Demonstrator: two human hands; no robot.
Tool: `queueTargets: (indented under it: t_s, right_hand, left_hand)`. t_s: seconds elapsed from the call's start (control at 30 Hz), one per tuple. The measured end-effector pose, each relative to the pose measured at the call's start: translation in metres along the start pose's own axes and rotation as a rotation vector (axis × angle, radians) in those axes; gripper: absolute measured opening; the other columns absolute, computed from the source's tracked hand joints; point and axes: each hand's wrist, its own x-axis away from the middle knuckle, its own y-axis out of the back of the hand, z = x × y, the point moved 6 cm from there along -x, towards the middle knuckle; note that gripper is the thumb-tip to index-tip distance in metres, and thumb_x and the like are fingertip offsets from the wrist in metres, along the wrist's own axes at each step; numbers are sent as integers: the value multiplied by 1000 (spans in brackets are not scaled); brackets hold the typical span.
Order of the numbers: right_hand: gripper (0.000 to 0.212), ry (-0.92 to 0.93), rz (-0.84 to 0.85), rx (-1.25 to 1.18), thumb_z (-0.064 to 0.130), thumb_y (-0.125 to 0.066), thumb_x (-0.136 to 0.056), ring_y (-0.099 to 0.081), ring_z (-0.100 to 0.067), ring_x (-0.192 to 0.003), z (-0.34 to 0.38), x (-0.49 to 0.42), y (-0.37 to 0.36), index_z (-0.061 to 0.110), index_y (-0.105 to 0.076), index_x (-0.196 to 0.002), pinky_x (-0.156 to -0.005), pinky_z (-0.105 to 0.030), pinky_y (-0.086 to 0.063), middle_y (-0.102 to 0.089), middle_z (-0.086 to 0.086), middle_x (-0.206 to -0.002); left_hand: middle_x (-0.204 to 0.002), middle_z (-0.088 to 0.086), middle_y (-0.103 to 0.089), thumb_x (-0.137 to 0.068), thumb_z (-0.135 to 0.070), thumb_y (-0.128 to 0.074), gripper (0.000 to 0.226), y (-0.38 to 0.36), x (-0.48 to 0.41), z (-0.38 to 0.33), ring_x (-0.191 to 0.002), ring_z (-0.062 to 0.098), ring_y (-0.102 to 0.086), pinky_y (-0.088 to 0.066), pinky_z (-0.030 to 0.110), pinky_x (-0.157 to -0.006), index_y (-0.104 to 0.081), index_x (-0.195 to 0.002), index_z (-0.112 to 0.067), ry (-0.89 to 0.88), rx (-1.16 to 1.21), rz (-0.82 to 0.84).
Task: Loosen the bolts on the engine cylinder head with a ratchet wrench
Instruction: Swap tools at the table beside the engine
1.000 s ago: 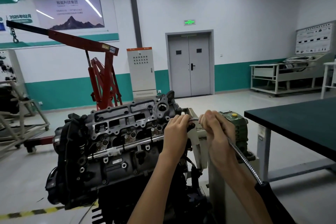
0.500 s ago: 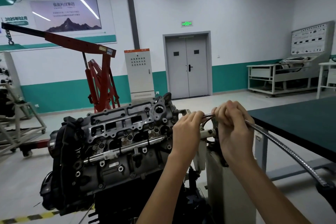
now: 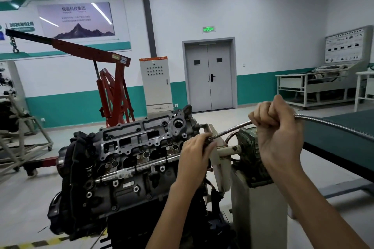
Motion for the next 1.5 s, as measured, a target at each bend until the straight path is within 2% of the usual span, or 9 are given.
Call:
queueTargets:
  t_s: [0.13,0.4,0.63,0.8,0.97,1.1,1.2,1.37,1.5]
  right_hand:
    - [47,29,24,12,11,-37,-95,-22,-17,-52,9,-3,-12,16,-29,-50,-54,-27,-28,-26,5,-48]
    - [44,94,88,-3,12,-37,-94,-21,-17,-51,24,-3,-29,13,-21,-53,-53,-28,-26,-23,4,-48]
    - [45,161,197,208,19,-36,-94,-25,-20,-51,23,7,-38,25,-36,-49,-56,-32,-31,-31,11,-49]
    - [39,290,237,453,31,-37,-93,-33,-21,-54,40,0,-34,27,-44,-55,-57,-32,-37,-36,9,-53]
    - [33,280,450,837,30,-46,-92,-41,-9,-43,2,9,-53,25,-43,-60,-42,-16,-36,-38,5,-49]
    - [32,250,679,1009,16,-51,-91,-40,-1,-55,-31,23,-49,29,-37,-66,-54,-8,-31,-36,14,-59]
    - [15,216,863,1191,20,-54,-88,-40,-1,-72,-53,37,-46,22,-42,-80,-66,-14,-33,-43,9,-73]
    - [29,340,1064,1278,20,-54,-86,-38,-9,-93,-70,55,-48,19,-48,-114,-87,-24,-36,-43,5,-100]
    - [20,409,1108,1291,19,-47,-92,-36,-14,-96,-72,60,-39,11,-57,-107,-89,-28,-37,-44,-4,-107]
  left_hand:
    - [-118,2,-61,-97,-19,-54,29,-4,4,47,-108,15,-55,-42,25,-95,-56,-125,-10,176,-11,67]
    - [-66,6,-64,-98,-14,-52,21,1,-2,63,-49,3,-48,-40,17,-47,-67,-84,-10,334,292,-17]
    - [-51,-4,-57,-96,-14,-56,27,27,-10,54,-39,2,-52,-42,13,-41,-66,-71,-10,411,262,-238]
    - [-62,8,-64,-97,-14,-55,30,72,5,98,-51,17,-62,-58,35,-58,-65,-70,-5,758,428,-336]
    - [-61,-2,-56,-97,-15,-51,23,68,1,40,-50,6,-45,-35,17,-44,-71,-94,-5,600,811,38]
    - [-68,-1,-59,-99,-2,-43,23,65,21,10,-54,3,-49,-38,13,-49,-65,-101,-7,587,845,219]
    - [-75,-1,-72,-95,-6,-55,18,70,36,-1,-63,5,-61,-48,14,-59,-69,-103,-14,578,755,297]
    - [-85,7,-75,-84,-7,-70,19,88,51,-6,-78,20,-72,-55,25,-66,-66,-102,-12,551,662,119]
    - [-78,14,-73,-84,8,-64,20,86,58,-16,-68,25,-72,-55,22,-56,-56,-100,-2,572,780,47]
